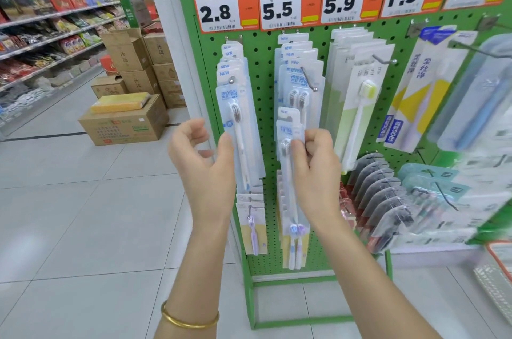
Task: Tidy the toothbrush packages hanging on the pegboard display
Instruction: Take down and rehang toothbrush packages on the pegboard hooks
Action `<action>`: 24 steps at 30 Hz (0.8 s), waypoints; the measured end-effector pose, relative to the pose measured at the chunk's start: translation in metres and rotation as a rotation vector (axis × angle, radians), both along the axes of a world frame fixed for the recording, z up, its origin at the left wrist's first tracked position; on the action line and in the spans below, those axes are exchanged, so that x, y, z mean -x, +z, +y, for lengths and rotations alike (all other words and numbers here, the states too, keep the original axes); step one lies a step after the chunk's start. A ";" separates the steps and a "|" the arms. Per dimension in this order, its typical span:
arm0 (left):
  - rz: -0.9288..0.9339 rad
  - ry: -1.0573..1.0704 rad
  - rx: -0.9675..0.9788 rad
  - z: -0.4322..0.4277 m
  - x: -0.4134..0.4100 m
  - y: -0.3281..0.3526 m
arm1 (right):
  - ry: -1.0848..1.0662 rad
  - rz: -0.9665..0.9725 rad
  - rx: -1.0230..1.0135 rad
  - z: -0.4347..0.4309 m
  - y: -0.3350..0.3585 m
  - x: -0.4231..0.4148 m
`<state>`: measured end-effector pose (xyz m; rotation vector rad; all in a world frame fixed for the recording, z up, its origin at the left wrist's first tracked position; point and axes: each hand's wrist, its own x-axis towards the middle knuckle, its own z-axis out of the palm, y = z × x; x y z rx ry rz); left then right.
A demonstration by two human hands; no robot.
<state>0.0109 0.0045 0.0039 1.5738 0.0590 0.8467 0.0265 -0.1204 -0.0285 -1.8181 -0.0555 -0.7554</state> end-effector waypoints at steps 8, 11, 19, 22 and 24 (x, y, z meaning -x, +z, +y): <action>0.202 -0.362 -0.036 -0.059 0.034 -0.059 | 0.080 0.167 -0.235 -0.040 -0.031 0.038; 0.346 -0.565 -0.079 -0.079 0.039 -0.079 | 0.104 0.223 -0.304 -0.054 -0.047 0.048; 0.484 -0.609 -0.021 -0.106 0.045 -0.100 | 0.045 0.363 -0.297 -0.088 -0.081 0.067; 0.540 -0.587 0.073 -0.108 0.042 -0.102 | 0.107 0.476 -0.275 -0.094 -0.096 0.077; 0.564 -0.542 0.107 -0.113 0.039 -0.103 | 0.164 0.479 -0.246 -0.091 -0.098 0.085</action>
